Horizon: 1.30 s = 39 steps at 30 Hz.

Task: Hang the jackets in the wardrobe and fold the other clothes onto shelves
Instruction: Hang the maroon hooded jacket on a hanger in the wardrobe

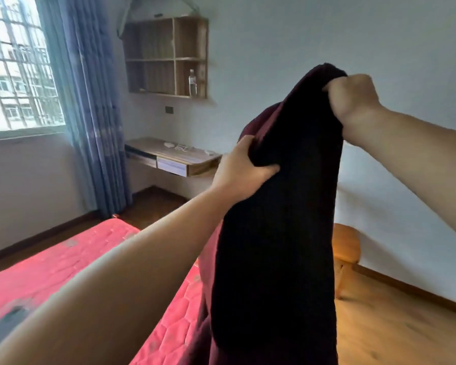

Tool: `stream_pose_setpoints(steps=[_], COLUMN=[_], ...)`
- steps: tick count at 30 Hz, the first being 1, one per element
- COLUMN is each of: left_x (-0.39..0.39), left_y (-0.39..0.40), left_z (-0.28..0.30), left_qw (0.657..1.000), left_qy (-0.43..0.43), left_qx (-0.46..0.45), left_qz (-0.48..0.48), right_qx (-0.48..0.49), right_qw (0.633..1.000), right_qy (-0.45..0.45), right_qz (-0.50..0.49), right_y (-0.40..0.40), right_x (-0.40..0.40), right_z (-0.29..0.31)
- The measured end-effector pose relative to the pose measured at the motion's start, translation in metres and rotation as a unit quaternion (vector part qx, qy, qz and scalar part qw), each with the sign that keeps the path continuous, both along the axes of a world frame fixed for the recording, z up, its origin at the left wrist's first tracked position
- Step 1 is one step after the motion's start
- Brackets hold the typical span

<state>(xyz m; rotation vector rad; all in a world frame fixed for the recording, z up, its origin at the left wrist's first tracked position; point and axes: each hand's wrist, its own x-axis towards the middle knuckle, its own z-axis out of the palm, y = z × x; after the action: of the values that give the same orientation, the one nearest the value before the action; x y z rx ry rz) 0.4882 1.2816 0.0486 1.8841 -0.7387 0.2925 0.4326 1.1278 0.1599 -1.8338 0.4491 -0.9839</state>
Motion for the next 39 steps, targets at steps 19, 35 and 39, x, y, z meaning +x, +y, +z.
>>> stream_pose_setpoints(steps=[19,35,39], left_x=[-0.135,-0.434,-0.478], left_y=[-0.214,-0.382,-0.408], left_z=[0.088,0.146,0.119], left_qw=[0.914,0.689,0.640], left_qy=[0.197,0.232,0.113], left_qx=[-0.174,-0.163,-0.135], left_qz=[-0.310,-0.667,-0.748], right_qx=[0.058,0.071,0.079], right_qw=[0.978,0.898,0.858], right_qy=[0.022,-0.106,-0.187], right_qz=[-0.198,-0.420,-0.473], right_y=[-0.146,-0.220,-0.238], right_x=[-0.269,-0.524,-0.590], right_z=[-0.023,0.006,0.039])
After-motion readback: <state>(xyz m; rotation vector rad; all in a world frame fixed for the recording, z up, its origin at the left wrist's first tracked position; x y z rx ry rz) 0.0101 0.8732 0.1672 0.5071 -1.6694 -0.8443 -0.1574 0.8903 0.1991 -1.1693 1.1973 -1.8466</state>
